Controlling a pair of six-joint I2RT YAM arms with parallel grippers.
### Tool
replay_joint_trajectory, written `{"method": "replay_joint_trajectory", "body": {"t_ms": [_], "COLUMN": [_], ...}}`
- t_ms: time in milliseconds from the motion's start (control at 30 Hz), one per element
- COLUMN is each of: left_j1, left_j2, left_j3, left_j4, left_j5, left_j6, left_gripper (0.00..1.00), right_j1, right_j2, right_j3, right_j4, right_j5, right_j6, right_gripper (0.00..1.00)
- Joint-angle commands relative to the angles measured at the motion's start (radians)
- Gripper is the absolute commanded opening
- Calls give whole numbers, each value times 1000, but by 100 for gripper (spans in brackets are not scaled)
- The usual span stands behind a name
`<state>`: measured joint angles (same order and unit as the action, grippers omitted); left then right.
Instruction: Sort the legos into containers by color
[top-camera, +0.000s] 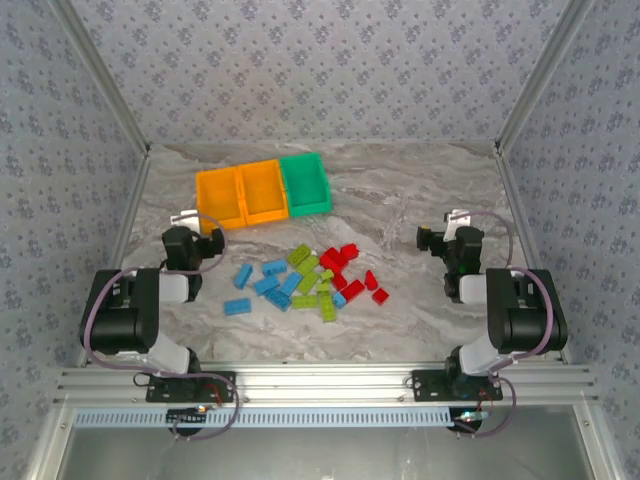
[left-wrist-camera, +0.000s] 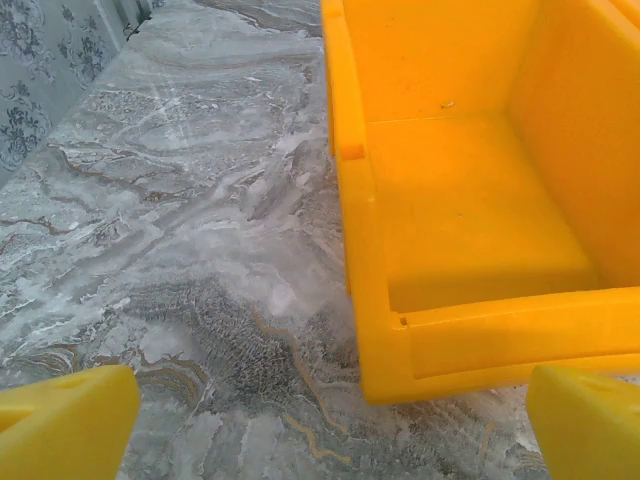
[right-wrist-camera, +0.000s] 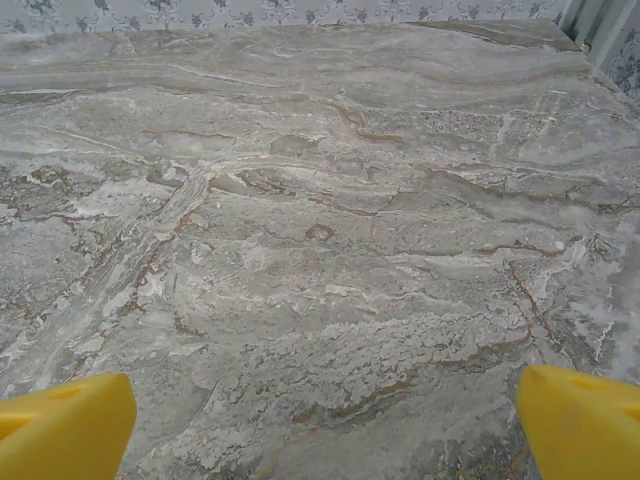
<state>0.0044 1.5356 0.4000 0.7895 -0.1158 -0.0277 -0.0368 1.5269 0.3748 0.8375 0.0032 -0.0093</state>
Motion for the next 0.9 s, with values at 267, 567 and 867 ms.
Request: {"method": "replay_joint_trajectory", "body": {"t_ms": [267, 567, 867], "left_j1": [0, 0, 10], "left_j2": [-3, -3, -3], "left_j3": [11, 11, 13], "left_j4": [28, 27, 24], "left_j5": [17, 16, 38], "left_j6": [-5, -4, -9], "left_gripper": [99, 99, 99], "right_j1": [5, 8, 23], "right_j2": [-4, -68, -669], "right_j3": [7, 8, 219], "right_j4": [-11, -62, -1046], "right_j5": [9, 68, 53], "right_j6": [-18, 3, 446], "right_gripper": [100, 100, 100]}}
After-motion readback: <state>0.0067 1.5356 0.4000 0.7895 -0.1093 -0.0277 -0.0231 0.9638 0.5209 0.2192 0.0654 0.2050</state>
